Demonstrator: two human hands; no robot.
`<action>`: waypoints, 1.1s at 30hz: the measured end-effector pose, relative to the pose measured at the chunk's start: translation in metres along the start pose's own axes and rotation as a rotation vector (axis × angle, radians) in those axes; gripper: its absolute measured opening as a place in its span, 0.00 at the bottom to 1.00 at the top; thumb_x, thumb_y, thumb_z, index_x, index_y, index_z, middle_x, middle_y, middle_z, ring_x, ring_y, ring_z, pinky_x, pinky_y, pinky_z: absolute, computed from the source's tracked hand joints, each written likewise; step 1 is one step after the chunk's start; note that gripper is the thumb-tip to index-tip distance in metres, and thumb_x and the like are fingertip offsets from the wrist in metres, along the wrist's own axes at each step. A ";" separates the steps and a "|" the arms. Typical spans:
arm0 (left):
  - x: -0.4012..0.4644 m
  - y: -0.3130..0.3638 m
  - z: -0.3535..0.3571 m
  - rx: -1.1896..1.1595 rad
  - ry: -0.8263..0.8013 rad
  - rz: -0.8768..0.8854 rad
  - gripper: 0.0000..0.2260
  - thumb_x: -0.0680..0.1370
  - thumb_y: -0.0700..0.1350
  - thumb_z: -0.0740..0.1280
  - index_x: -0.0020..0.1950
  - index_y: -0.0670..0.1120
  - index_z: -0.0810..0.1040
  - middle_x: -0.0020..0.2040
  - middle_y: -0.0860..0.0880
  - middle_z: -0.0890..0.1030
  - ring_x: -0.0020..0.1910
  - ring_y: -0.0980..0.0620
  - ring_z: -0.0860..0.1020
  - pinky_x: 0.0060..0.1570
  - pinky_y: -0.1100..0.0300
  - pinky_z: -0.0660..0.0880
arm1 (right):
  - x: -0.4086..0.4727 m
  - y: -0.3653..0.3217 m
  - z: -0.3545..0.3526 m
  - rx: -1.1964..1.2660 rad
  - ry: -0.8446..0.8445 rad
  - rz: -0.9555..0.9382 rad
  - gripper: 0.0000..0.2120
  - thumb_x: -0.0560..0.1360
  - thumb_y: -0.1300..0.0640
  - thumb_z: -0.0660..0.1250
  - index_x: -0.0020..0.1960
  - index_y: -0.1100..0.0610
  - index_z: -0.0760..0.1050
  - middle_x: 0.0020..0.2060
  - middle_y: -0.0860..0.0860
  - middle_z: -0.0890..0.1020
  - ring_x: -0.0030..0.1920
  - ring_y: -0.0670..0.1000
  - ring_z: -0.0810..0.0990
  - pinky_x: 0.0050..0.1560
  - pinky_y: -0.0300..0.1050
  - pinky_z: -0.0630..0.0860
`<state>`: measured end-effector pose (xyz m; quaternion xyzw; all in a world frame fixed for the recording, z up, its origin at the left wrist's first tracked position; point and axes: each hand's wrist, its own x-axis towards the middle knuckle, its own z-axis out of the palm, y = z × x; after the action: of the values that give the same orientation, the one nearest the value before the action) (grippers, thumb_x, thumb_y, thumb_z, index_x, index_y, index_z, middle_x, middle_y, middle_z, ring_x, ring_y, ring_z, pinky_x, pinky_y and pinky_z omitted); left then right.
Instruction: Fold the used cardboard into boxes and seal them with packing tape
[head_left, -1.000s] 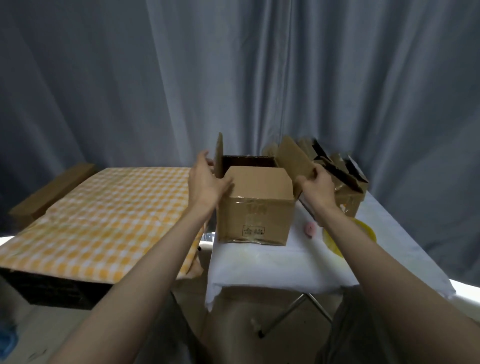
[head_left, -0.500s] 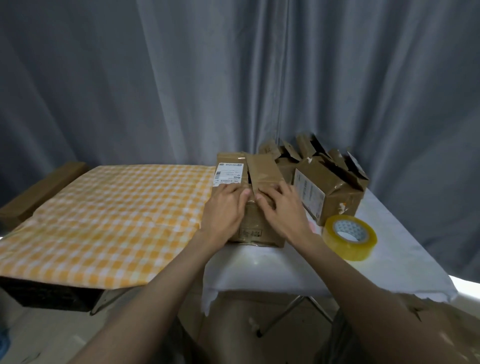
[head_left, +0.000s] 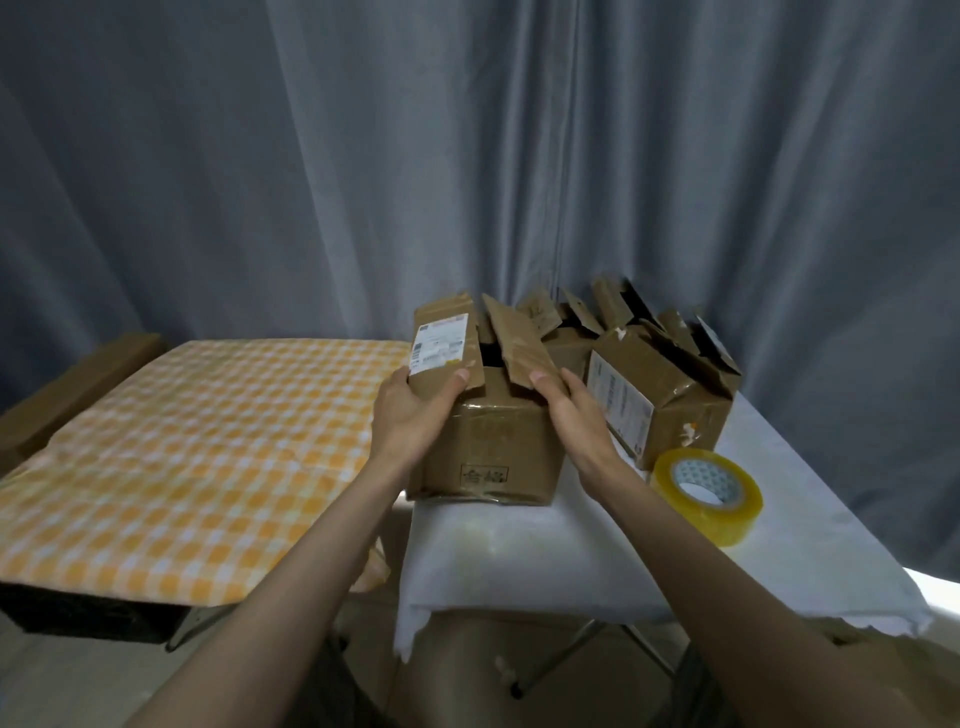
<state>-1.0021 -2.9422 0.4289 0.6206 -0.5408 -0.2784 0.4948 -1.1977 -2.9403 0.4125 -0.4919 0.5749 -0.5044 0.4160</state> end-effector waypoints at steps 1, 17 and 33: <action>0.005 0.002 -0.004 -0.020 0.016 0.008 0.27 0.72 0.68 0.69 0.63 0.53 0.75 0.57 0.54 0.78 0.56 0.52 0.78 0.51 0.57 0.77 | 0.003 -0.004 0.003 0.021 -0.012 0.002 0.36 0.76 0.34 0.61 0.79 0.48 0.59 0.72 0.49 0.71 0.66 0.51 0.72 0.64 0.49 0.69; 0.160 0.005 0.025 0.032 -0.041 -0.024 0.29 0.78 0.66 0.57 0.70 0.47 0.74 0.64 0.48 0.77 0.63 0.45 0.75 0.61 0.52 0.71 | 0.151 -0.025 0.037 -0.075 -0.030 0.029 0.30 0.83 0.38 0.49 0.79 0.52 0.61 0.76 0.52 0.67 0.76 0.54 0.64 0.77 0.57 0.58; 0.202 -0.018 0.036 0.840 -0.120 0.242 0.21 0.84 0.53 0.46 0.65 0.44 0.72 0.62 0.41 0.76 0.61 0.40 0.74 0.60 0.47 0.72 | 0.181 -0.015 0.051 -0.648 0.028 -0.142 0.26 0.84 0.44 0.47 0.77 0.55 0.61 0.74 0.57 0.65 0.73 0.59 0.64 0.71 0.59 0.64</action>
<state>-0.9740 -3.1457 0.4385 0.6827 -0.7038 -0.0098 0.1963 -1.1762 -3.1274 0.4232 -0.6304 0.6756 -0.3296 0.1937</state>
